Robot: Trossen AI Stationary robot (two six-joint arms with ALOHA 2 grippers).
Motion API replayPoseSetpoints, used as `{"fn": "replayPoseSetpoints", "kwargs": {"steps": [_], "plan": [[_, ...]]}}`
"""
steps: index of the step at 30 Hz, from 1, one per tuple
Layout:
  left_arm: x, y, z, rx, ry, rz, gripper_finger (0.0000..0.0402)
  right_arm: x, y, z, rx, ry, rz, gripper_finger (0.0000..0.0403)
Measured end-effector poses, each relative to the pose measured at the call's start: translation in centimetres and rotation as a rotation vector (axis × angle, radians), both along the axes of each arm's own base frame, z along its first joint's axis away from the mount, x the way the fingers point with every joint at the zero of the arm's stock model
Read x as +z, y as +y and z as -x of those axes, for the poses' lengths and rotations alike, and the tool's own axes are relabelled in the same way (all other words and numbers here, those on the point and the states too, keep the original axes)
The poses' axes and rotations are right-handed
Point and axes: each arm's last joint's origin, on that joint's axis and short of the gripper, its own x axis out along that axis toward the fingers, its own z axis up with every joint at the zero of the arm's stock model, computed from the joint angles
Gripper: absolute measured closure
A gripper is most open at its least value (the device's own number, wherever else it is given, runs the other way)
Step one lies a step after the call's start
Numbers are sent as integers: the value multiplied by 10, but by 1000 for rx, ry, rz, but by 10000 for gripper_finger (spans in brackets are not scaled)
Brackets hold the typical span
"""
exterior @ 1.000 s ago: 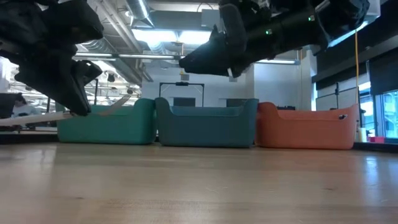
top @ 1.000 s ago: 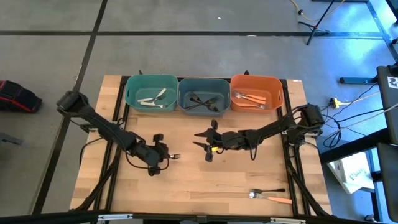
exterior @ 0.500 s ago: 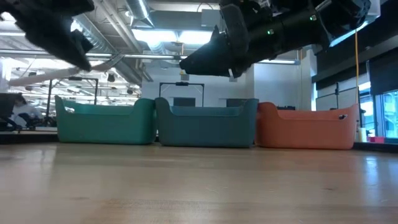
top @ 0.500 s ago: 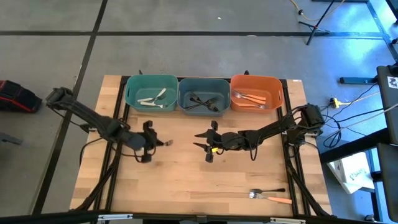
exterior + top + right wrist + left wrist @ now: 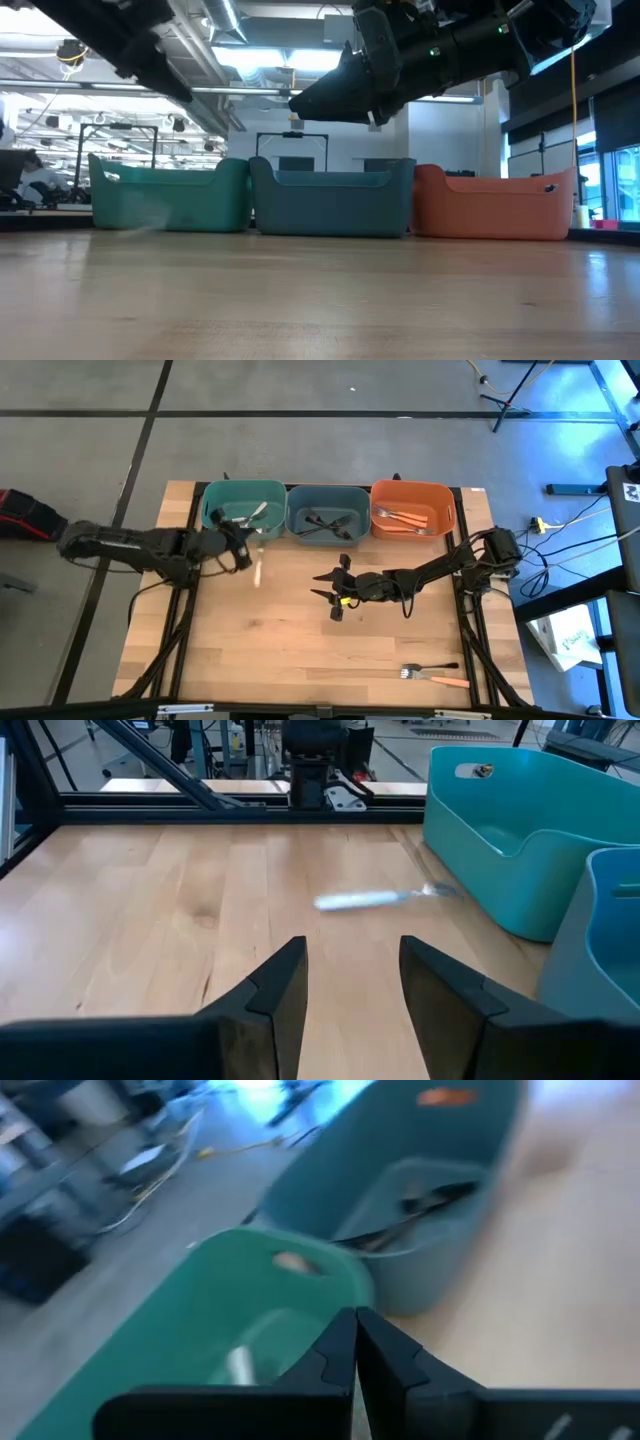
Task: Sort silverware by color (type)
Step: Put the white fork into the green bin
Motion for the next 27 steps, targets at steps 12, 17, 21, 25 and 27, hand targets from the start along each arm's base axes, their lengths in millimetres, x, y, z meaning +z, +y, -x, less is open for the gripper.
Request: {"fn": "replayPoseSetpoints", "kwargs": {"steps": [12, 17, 21, 25, 27], "plan": [[-5, 27, 2, -121, 16, 216, 392, -4, 0, 1, 0, 38, 8, 253], [-15, 18, 3, -143, 65, 394, 358, -4, 0, 1, 0, 38, 8, 253], [-28, 12, 4, -51, 142, 537, 323, -3, 0, 1, 0, 37, 7, 253], [-40, 6, -1, 39, 209, 631, 303, -3, 0, 1, -2, 36, 3, 253], [-45, 4, -6, 66, 226, 638, 301, -3, 0, 1, -2, 36, 3, 253]]}}
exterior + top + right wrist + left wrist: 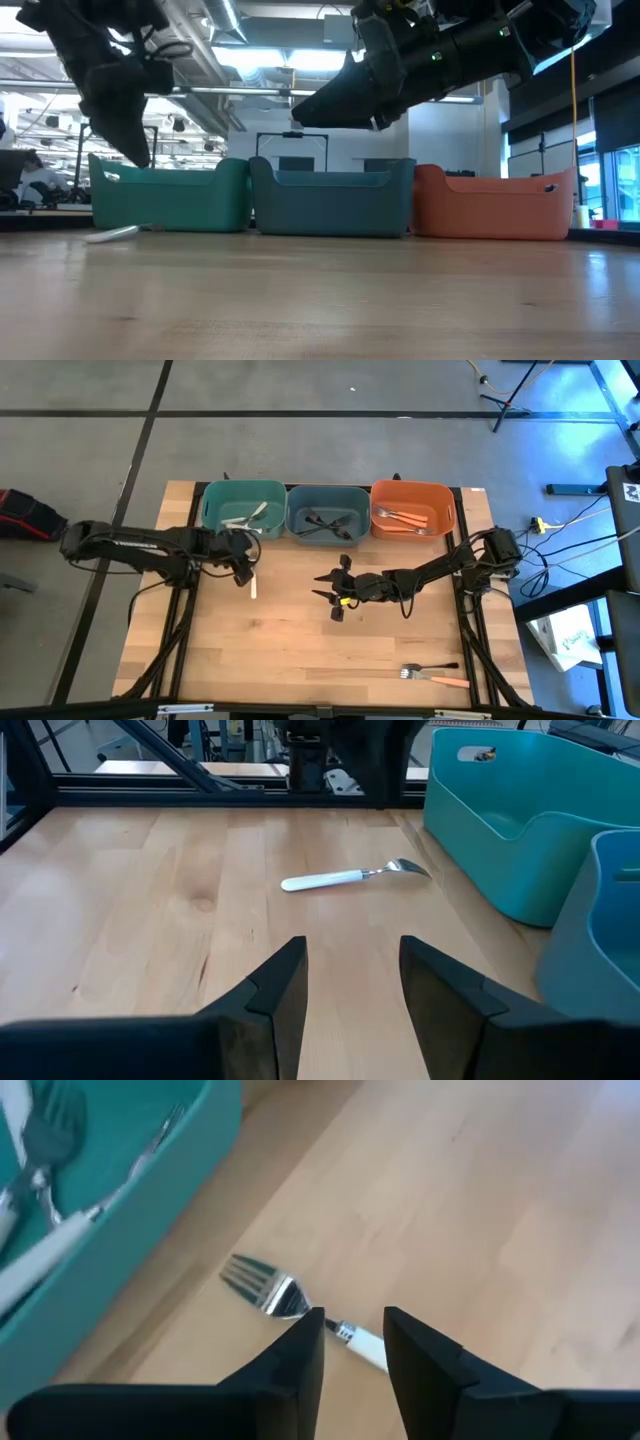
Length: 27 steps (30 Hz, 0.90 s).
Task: Sort silverware by color (type)
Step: Put the white fork into the green bin
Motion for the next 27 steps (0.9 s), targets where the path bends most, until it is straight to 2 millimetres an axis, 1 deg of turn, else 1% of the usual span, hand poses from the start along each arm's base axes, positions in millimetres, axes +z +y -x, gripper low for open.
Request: {"fn": "replayPoseSetpoints", "kwargs": {"steps": [9, 14, 21, 27], "plan": [[-33, -4, -22, 46, 198, -21, 304, 0, 0, 0, 0, 1, 0, 253], [-48, -3, -33, 46, 247, -21, 303, 0, 0, 0, 0, 2, -1, 253], [-60, -1, -38, 109, 293, -74, 303, 0, 0, 0, -1, 2, -2, 253], [-67, 0, -46, 145, 266, -79, 303, 0, 0, 0, -1, 2, -1, 253]]}}
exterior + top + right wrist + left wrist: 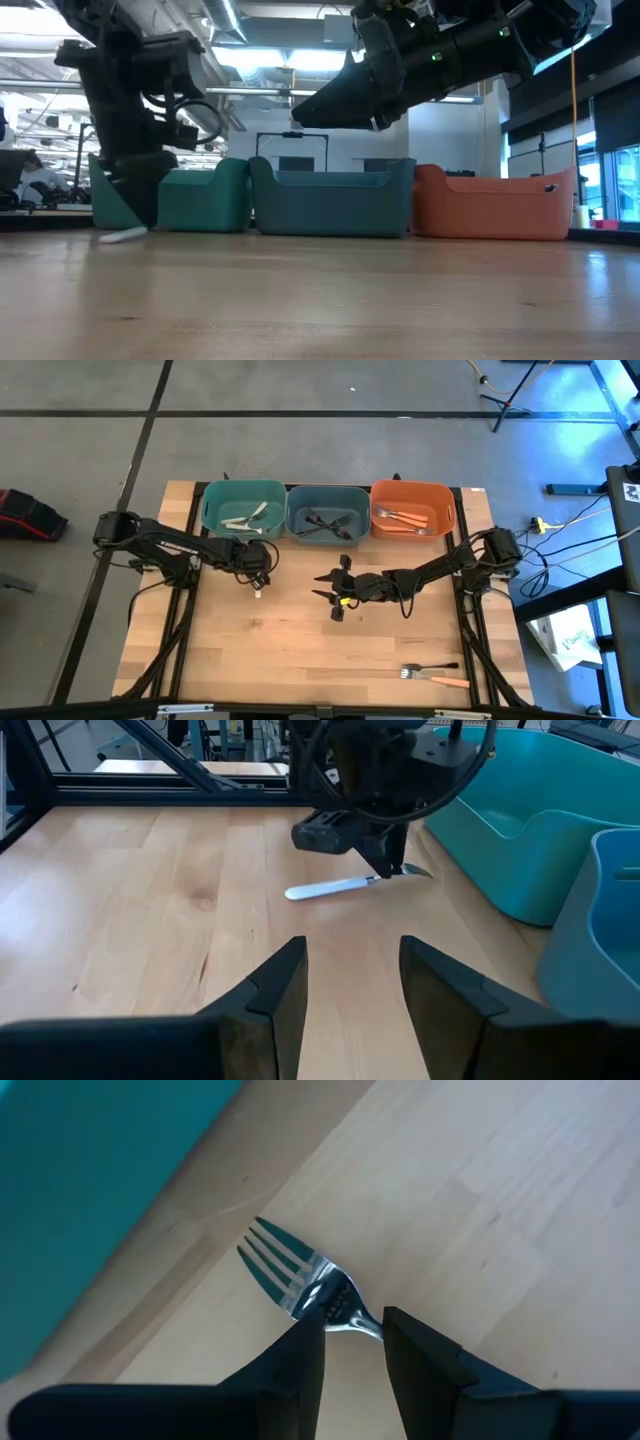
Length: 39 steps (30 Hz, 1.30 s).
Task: Sort silverware by color (type)
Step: Put the white fork into the green bin
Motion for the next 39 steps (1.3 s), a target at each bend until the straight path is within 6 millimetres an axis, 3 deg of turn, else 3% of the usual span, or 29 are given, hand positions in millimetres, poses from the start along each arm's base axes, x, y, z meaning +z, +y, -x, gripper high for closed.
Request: {"fn": "replayPoseSetpoints", "kwargs": {"steps": [12, 19, 24, 34, 39], "plan": [[-8, 0, -4, 19, 27, -2, 303, -1, 0, 0, 0, 6, 1, 253], [-6, -8, -1, -142, 87, -25, 303, -1, 0, 0, 0, 6, 1, 253], [7, -14, 11, -186, 78, 2, 303, -1, 0, 0, 0, 6, 1, 253], [41, -34, 25, -219, -146, -100, 303, -2, 0, 1, -1, 17, 0, 253], [18, -40, 45, -178, -114, -123, 303, -3, 0, 1, -7, 25, -14, 253]]}}
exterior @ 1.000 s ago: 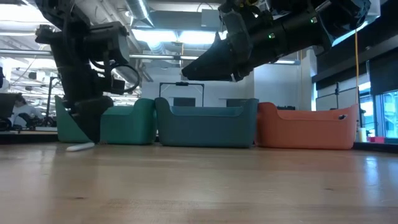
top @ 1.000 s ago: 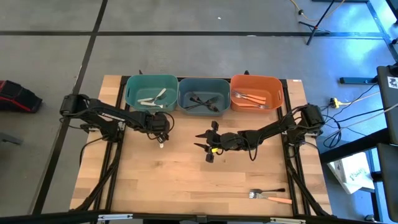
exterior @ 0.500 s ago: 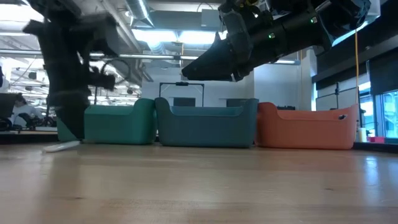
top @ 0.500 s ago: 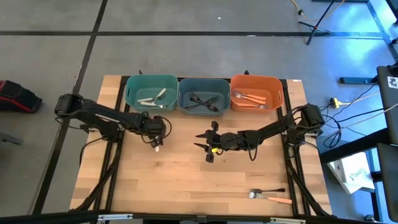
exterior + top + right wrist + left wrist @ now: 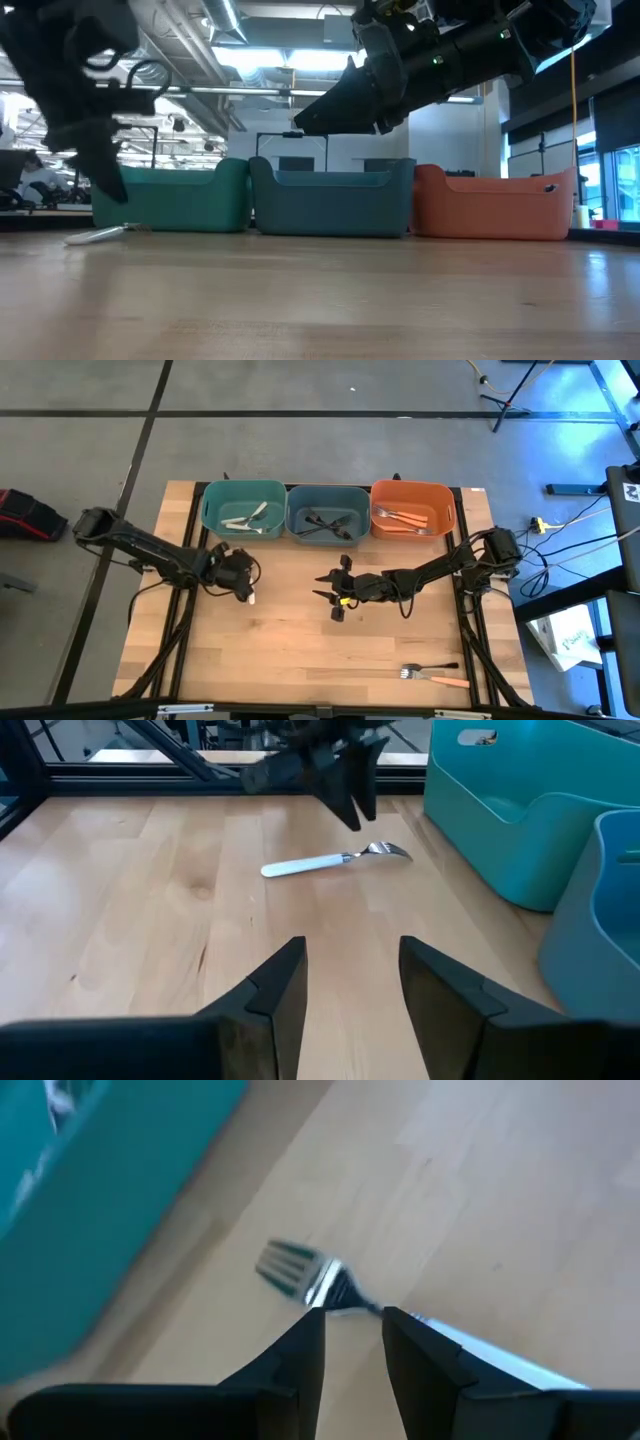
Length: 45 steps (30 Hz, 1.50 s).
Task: Sort silverware by color (type)
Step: Put the white fork into the green bin
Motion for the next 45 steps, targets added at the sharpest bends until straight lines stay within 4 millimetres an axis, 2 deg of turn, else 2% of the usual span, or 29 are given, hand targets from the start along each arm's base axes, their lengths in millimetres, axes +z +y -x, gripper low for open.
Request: {"fn": "replayPoseSetpoints", "kwargs": {"steps": [4, 7, 13, 23, 29, 36, 45], "plan": [[-13, 2, 7, 60, -10, 29, 303, 1, 0, -1, 3, -12, 8, 253], [-13, 3, 1, 69, -69, 56, 303, 2, 0, -1, 3, -17, 19, 253], [-14, 9, -2, 102, -75, 93, 299, 2, 0, -1, 0, -16, 21, 253], [-23, 12, -6, 165, -39, 156, 210, 1, 0, 0, 0, -8, 23, 253], [-31, 12, -12, 191, -33, 125, 194, 1, 0, 0, 0, -10, 23, 253], [-44, 11, -20, 181, 13, 104, 218, 1, 0, 0, 0, -10, 23, 253], [-45, 11, -22, 99, 33, 82, 326, 1, 0, 0, 0, -9, 24, 253]]}}
